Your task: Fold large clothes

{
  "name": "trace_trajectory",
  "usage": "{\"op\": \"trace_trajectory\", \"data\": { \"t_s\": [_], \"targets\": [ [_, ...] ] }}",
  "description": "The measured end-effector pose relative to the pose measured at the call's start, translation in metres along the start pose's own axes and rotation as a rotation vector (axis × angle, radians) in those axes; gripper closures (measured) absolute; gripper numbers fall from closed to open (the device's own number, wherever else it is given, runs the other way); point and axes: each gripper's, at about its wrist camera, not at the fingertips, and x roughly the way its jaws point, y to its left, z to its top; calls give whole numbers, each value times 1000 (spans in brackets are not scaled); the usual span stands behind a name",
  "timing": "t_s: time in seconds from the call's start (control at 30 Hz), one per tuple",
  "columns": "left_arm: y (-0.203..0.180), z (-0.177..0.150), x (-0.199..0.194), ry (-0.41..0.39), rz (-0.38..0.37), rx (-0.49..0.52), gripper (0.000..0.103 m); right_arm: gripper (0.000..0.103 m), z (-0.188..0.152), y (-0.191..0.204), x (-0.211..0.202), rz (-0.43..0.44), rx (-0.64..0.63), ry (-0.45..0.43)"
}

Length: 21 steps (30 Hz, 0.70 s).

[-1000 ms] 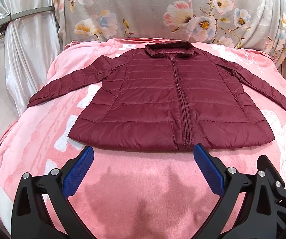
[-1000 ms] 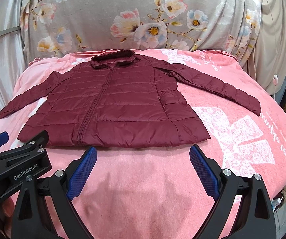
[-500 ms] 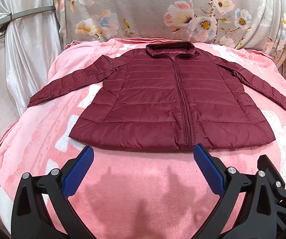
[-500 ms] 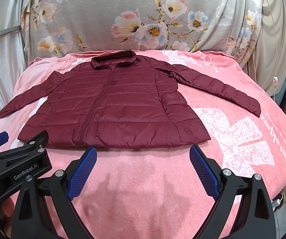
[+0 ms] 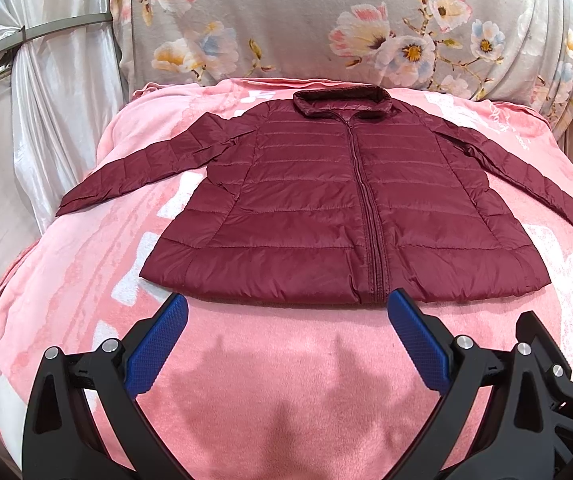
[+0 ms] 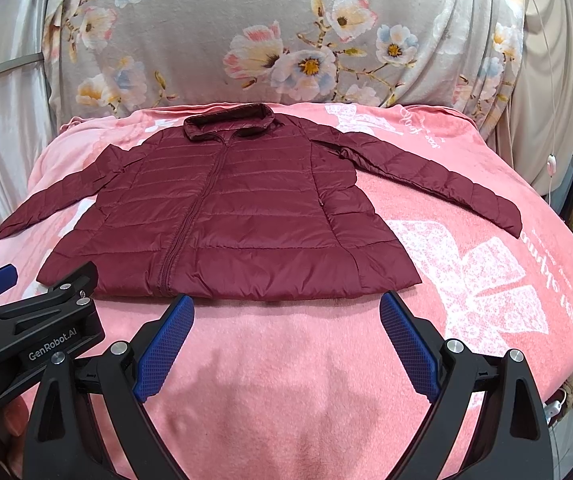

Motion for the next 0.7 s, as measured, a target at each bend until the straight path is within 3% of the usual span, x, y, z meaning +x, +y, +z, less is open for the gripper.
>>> {"op": "trace_trajectory", "data": {
  "t_s": [0.7],
  "targets": [
    [3,0,-2,2,0,-2,6,11,-2,0,1,1,0,0]
  ]
}}
